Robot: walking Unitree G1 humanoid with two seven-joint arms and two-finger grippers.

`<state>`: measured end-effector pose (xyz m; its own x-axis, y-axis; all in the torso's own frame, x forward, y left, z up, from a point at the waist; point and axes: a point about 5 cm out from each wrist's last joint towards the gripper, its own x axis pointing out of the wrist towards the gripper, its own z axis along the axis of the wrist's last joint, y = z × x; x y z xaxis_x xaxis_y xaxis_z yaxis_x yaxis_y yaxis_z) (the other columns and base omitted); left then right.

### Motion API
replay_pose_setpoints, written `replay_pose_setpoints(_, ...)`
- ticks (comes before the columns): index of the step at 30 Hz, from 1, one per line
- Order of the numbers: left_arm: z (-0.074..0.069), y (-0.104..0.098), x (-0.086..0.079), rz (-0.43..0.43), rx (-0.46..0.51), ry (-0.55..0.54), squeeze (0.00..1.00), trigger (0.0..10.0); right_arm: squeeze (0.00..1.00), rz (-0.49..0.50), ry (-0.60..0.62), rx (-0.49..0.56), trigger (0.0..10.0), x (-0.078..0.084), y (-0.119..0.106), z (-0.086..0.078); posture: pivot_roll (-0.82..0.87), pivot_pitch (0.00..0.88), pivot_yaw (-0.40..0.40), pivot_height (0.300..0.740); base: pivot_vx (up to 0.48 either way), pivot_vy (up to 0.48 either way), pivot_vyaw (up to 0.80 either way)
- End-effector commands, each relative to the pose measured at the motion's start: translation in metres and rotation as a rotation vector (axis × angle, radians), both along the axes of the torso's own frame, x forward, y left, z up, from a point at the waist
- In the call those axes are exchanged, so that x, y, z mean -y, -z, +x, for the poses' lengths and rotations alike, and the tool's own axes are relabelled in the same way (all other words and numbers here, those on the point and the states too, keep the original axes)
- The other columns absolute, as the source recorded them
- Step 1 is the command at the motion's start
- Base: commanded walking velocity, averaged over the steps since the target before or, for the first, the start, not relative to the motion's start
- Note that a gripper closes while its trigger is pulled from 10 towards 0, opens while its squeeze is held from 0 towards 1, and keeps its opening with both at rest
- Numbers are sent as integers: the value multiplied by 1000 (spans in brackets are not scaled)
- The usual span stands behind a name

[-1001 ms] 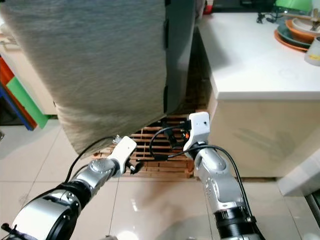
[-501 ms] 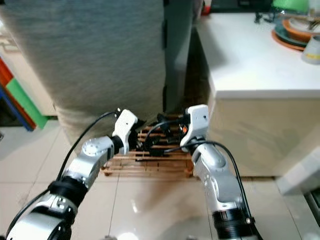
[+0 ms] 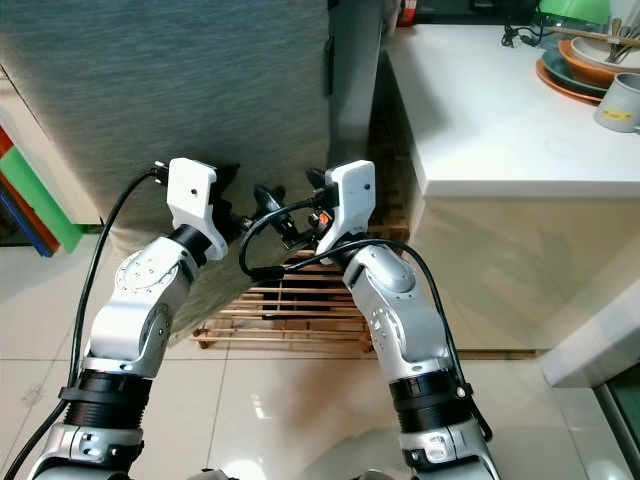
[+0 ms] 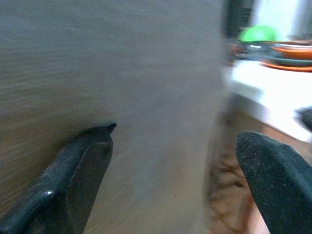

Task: Restocking fridge

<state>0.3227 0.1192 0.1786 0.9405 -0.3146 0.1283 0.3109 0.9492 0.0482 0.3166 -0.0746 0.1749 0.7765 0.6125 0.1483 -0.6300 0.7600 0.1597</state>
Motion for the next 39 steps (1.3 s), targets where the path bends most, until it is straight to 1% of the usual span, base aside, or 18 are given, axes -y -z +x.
replay_pose_setpoints(1,0,-3,-22,11,-4,-135,0,10000,0,-4,27,-2,10000,3,1,3,18,0,5,740,0,0,0)
replay_pose_setpoints(2,1,2,-34,15,-46,-209,0,10000,0,-11,75,-5,10000,10,2,6,15,0,6,740,0,0,0)
replay_pose_setpoints(3,1,2,-34,15,-46,-209,0,10000,0,-11,75,-5,10000,10,2,6,15,0,6,740,0,0,0)
replay_pose_setpoints(4,4,7,-45,25,-84,-267,0,10000,0,-19,141,-9,10000,19,4,10,10,0,7,740,0,0,0)
replay_pose_setpoints(6,7,13,-54,26,-122,-316,0,10000,0,-30,213,-13,10000,31,7,13,3,0,8,740,0,0,0)
replay_pose_setpoints(7,7,13,-54,26,-122,-316,0,10000,0,-30,213,-13,10000,31,7,13,3,0,8,740,0,0,0)
replay_pose_setpoints(10,14,19,-65,47,-131,-359,0,10000,0,-37,257,-16,10000,42,9,12,-8,0,9,740,0,0,0)
replay_pose_setpoints(11,17,23,-73,55,-147,-395,0,10000,0,-41,259,-17,10000,44,10,11,-14,0,10,740,0,0,0)
replay_pose_setpoints(12,23,27,-85,75,-166,-449,0,10000,0,-47,265,-18,10000,46,12,9,-17,0,11,740,0,0,0)
replay_pose_setpoints(14,24,29,-88,85,-172,-463,0,10000,0,-49,267,-18,10000,47,13,8,-17,0,11,740,0,0,0)
replay_pose_setpoints(16,25,29,-91,77,-174,-475,0,10000,0,-57,276,-17,10000,48,14,7,-27,0,15,740,0,0,0)
replay_pose_setpoints(19,26,25,-81,68,-146,-426,0,10000,0,-83,305,4,10000,51,14,6,-31,0,19,740,0,0,0)
replay_pose_setpoints(21,24,24,-70,61,-120,-372,0,10000,0,-78,319,0,10000,52,16,4,-41,0,29,740,0,0,0)
replay_pose_setpoints(22,24,23,-59,43,-90,-334,0,10000,0,-67,325,-11,10000,52,20,1,-43,0,31,740,0,0,0)
replay_pose_setpoints(23,24,22,-56,24,-80,-318,0,10000,0,-63,326,-17,10000,51,21,0,-43,0,33,740,0,0,0)
replay_pose_setpoints(26,25,18,-50,1,-52,-288,0,10000,0,-60,327,-24,10000,49,24,-2,-42,0,35,740,232,0,0)
replay_pose_setpoints(31,27,10,-40,28,-20,-238,0,10000,0,-59,333,-37,10000,45,31,-4,-38,0,40,740,435,0,0)
replay_pose_setpoints(39,26,6,-36,17,-3,-197,0,10000,0,-48,339,-48,10000,42,35,-6,-32,0,50,740,435,0,0)
